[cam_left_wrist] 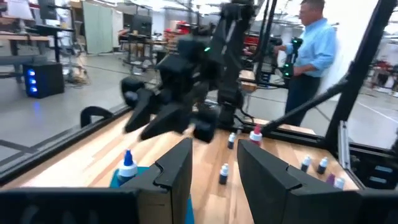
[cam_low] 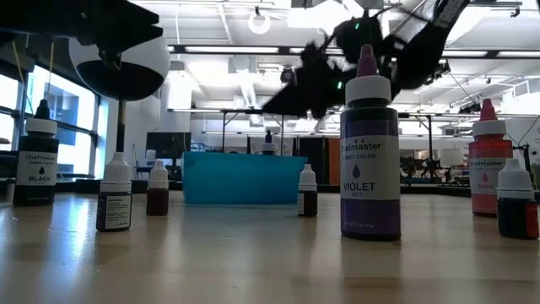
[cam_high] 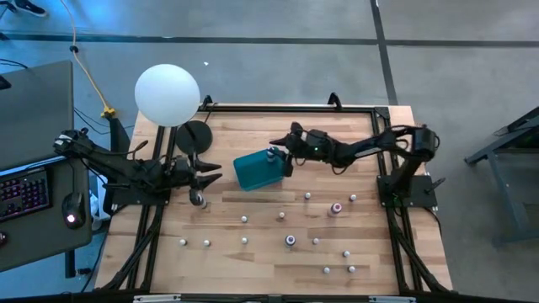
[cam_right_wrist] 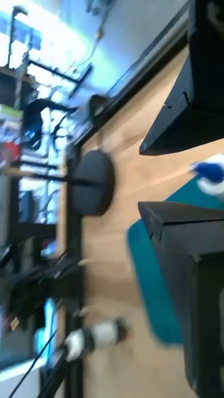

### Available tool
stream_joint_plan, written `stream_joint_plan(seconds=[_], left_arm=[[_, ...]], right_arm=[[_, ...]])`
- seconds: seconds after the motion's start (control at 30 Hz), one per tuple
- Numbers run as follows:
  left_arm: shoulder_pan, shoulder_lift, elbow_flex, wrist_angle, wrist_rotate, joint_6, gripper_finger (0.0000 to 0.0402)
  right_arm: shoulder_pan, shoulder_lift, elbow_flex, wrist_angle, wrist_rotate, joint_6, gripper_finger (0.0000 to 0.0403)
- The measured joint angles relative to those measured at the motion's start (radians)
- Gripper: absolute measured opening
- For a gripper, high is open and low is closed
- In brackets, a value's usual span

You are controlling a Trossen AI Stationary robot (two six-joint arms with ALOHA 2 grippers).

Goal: Pick & Place food coloring
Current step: Put the big black food coloring bottle into the blue bin

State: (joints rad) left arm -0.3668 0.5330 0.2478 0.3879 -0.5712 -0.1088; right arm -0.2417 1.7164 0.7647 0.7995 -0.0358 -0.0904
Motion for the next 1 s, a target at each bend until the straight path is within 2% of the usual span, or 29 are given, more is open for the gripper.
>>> stream_joint_plan(seconds=[0.1, 0.27, 0.4, 0.53, 0.67, 0.77, 0.87, 1.0], left_arm=[[0.0, 0.001, 0.076, -0.125, 0.017, -0.011, 0.0127], [0.0, 0.057, 0.282, -0.634, 0.112, -0.151, 0.0127], [0.0, 0.147, 0.428, -0.943, 0.189, -0.353, 0.0127], [0.0, 0.24, 0.515, -1.164, 0.277, -0.585, 0.0127], [0.0, 0.329, 0.563, -1.339, 0.36, -0.737, 0.0127], [0.0, 0.396, 0.574, -1.394, 0.435, -0.827, 0.0127], [0.0, 0.458, 0.575, -1.408, 0.491, -0.842, 0.0127], [0.0, 0.533, 0.575, -1.446, 0.502, -0.843, 0.0127]], right_arm=[[0.008, -0.093, 0.0, -0.052, -0.055, 0.001, 0.0123], [0.033, -0.231, 0.001, -0.204, -0.093, 0.002, 0.0124], [0.057, -0.29, 0.001, -0.32, -0.089, 0.0, 0.0124], [0.076, -0.296, 0.0, -0.396, -0.088, 0.0, 0.0124], [0.088, -0.296, 0.0, -0.435, -0.087, -0.004, 0.0124], [0.088, -0.296, 0.0, -0.448, -0.087, -0.004, 0.0124], [0.087, -0.296, 0.0, -0.455, -0.087, -0.004, 0.0124], [0.088, -0.296, 0.0, -0.458, -0.087, -0.004, 0.0124]])
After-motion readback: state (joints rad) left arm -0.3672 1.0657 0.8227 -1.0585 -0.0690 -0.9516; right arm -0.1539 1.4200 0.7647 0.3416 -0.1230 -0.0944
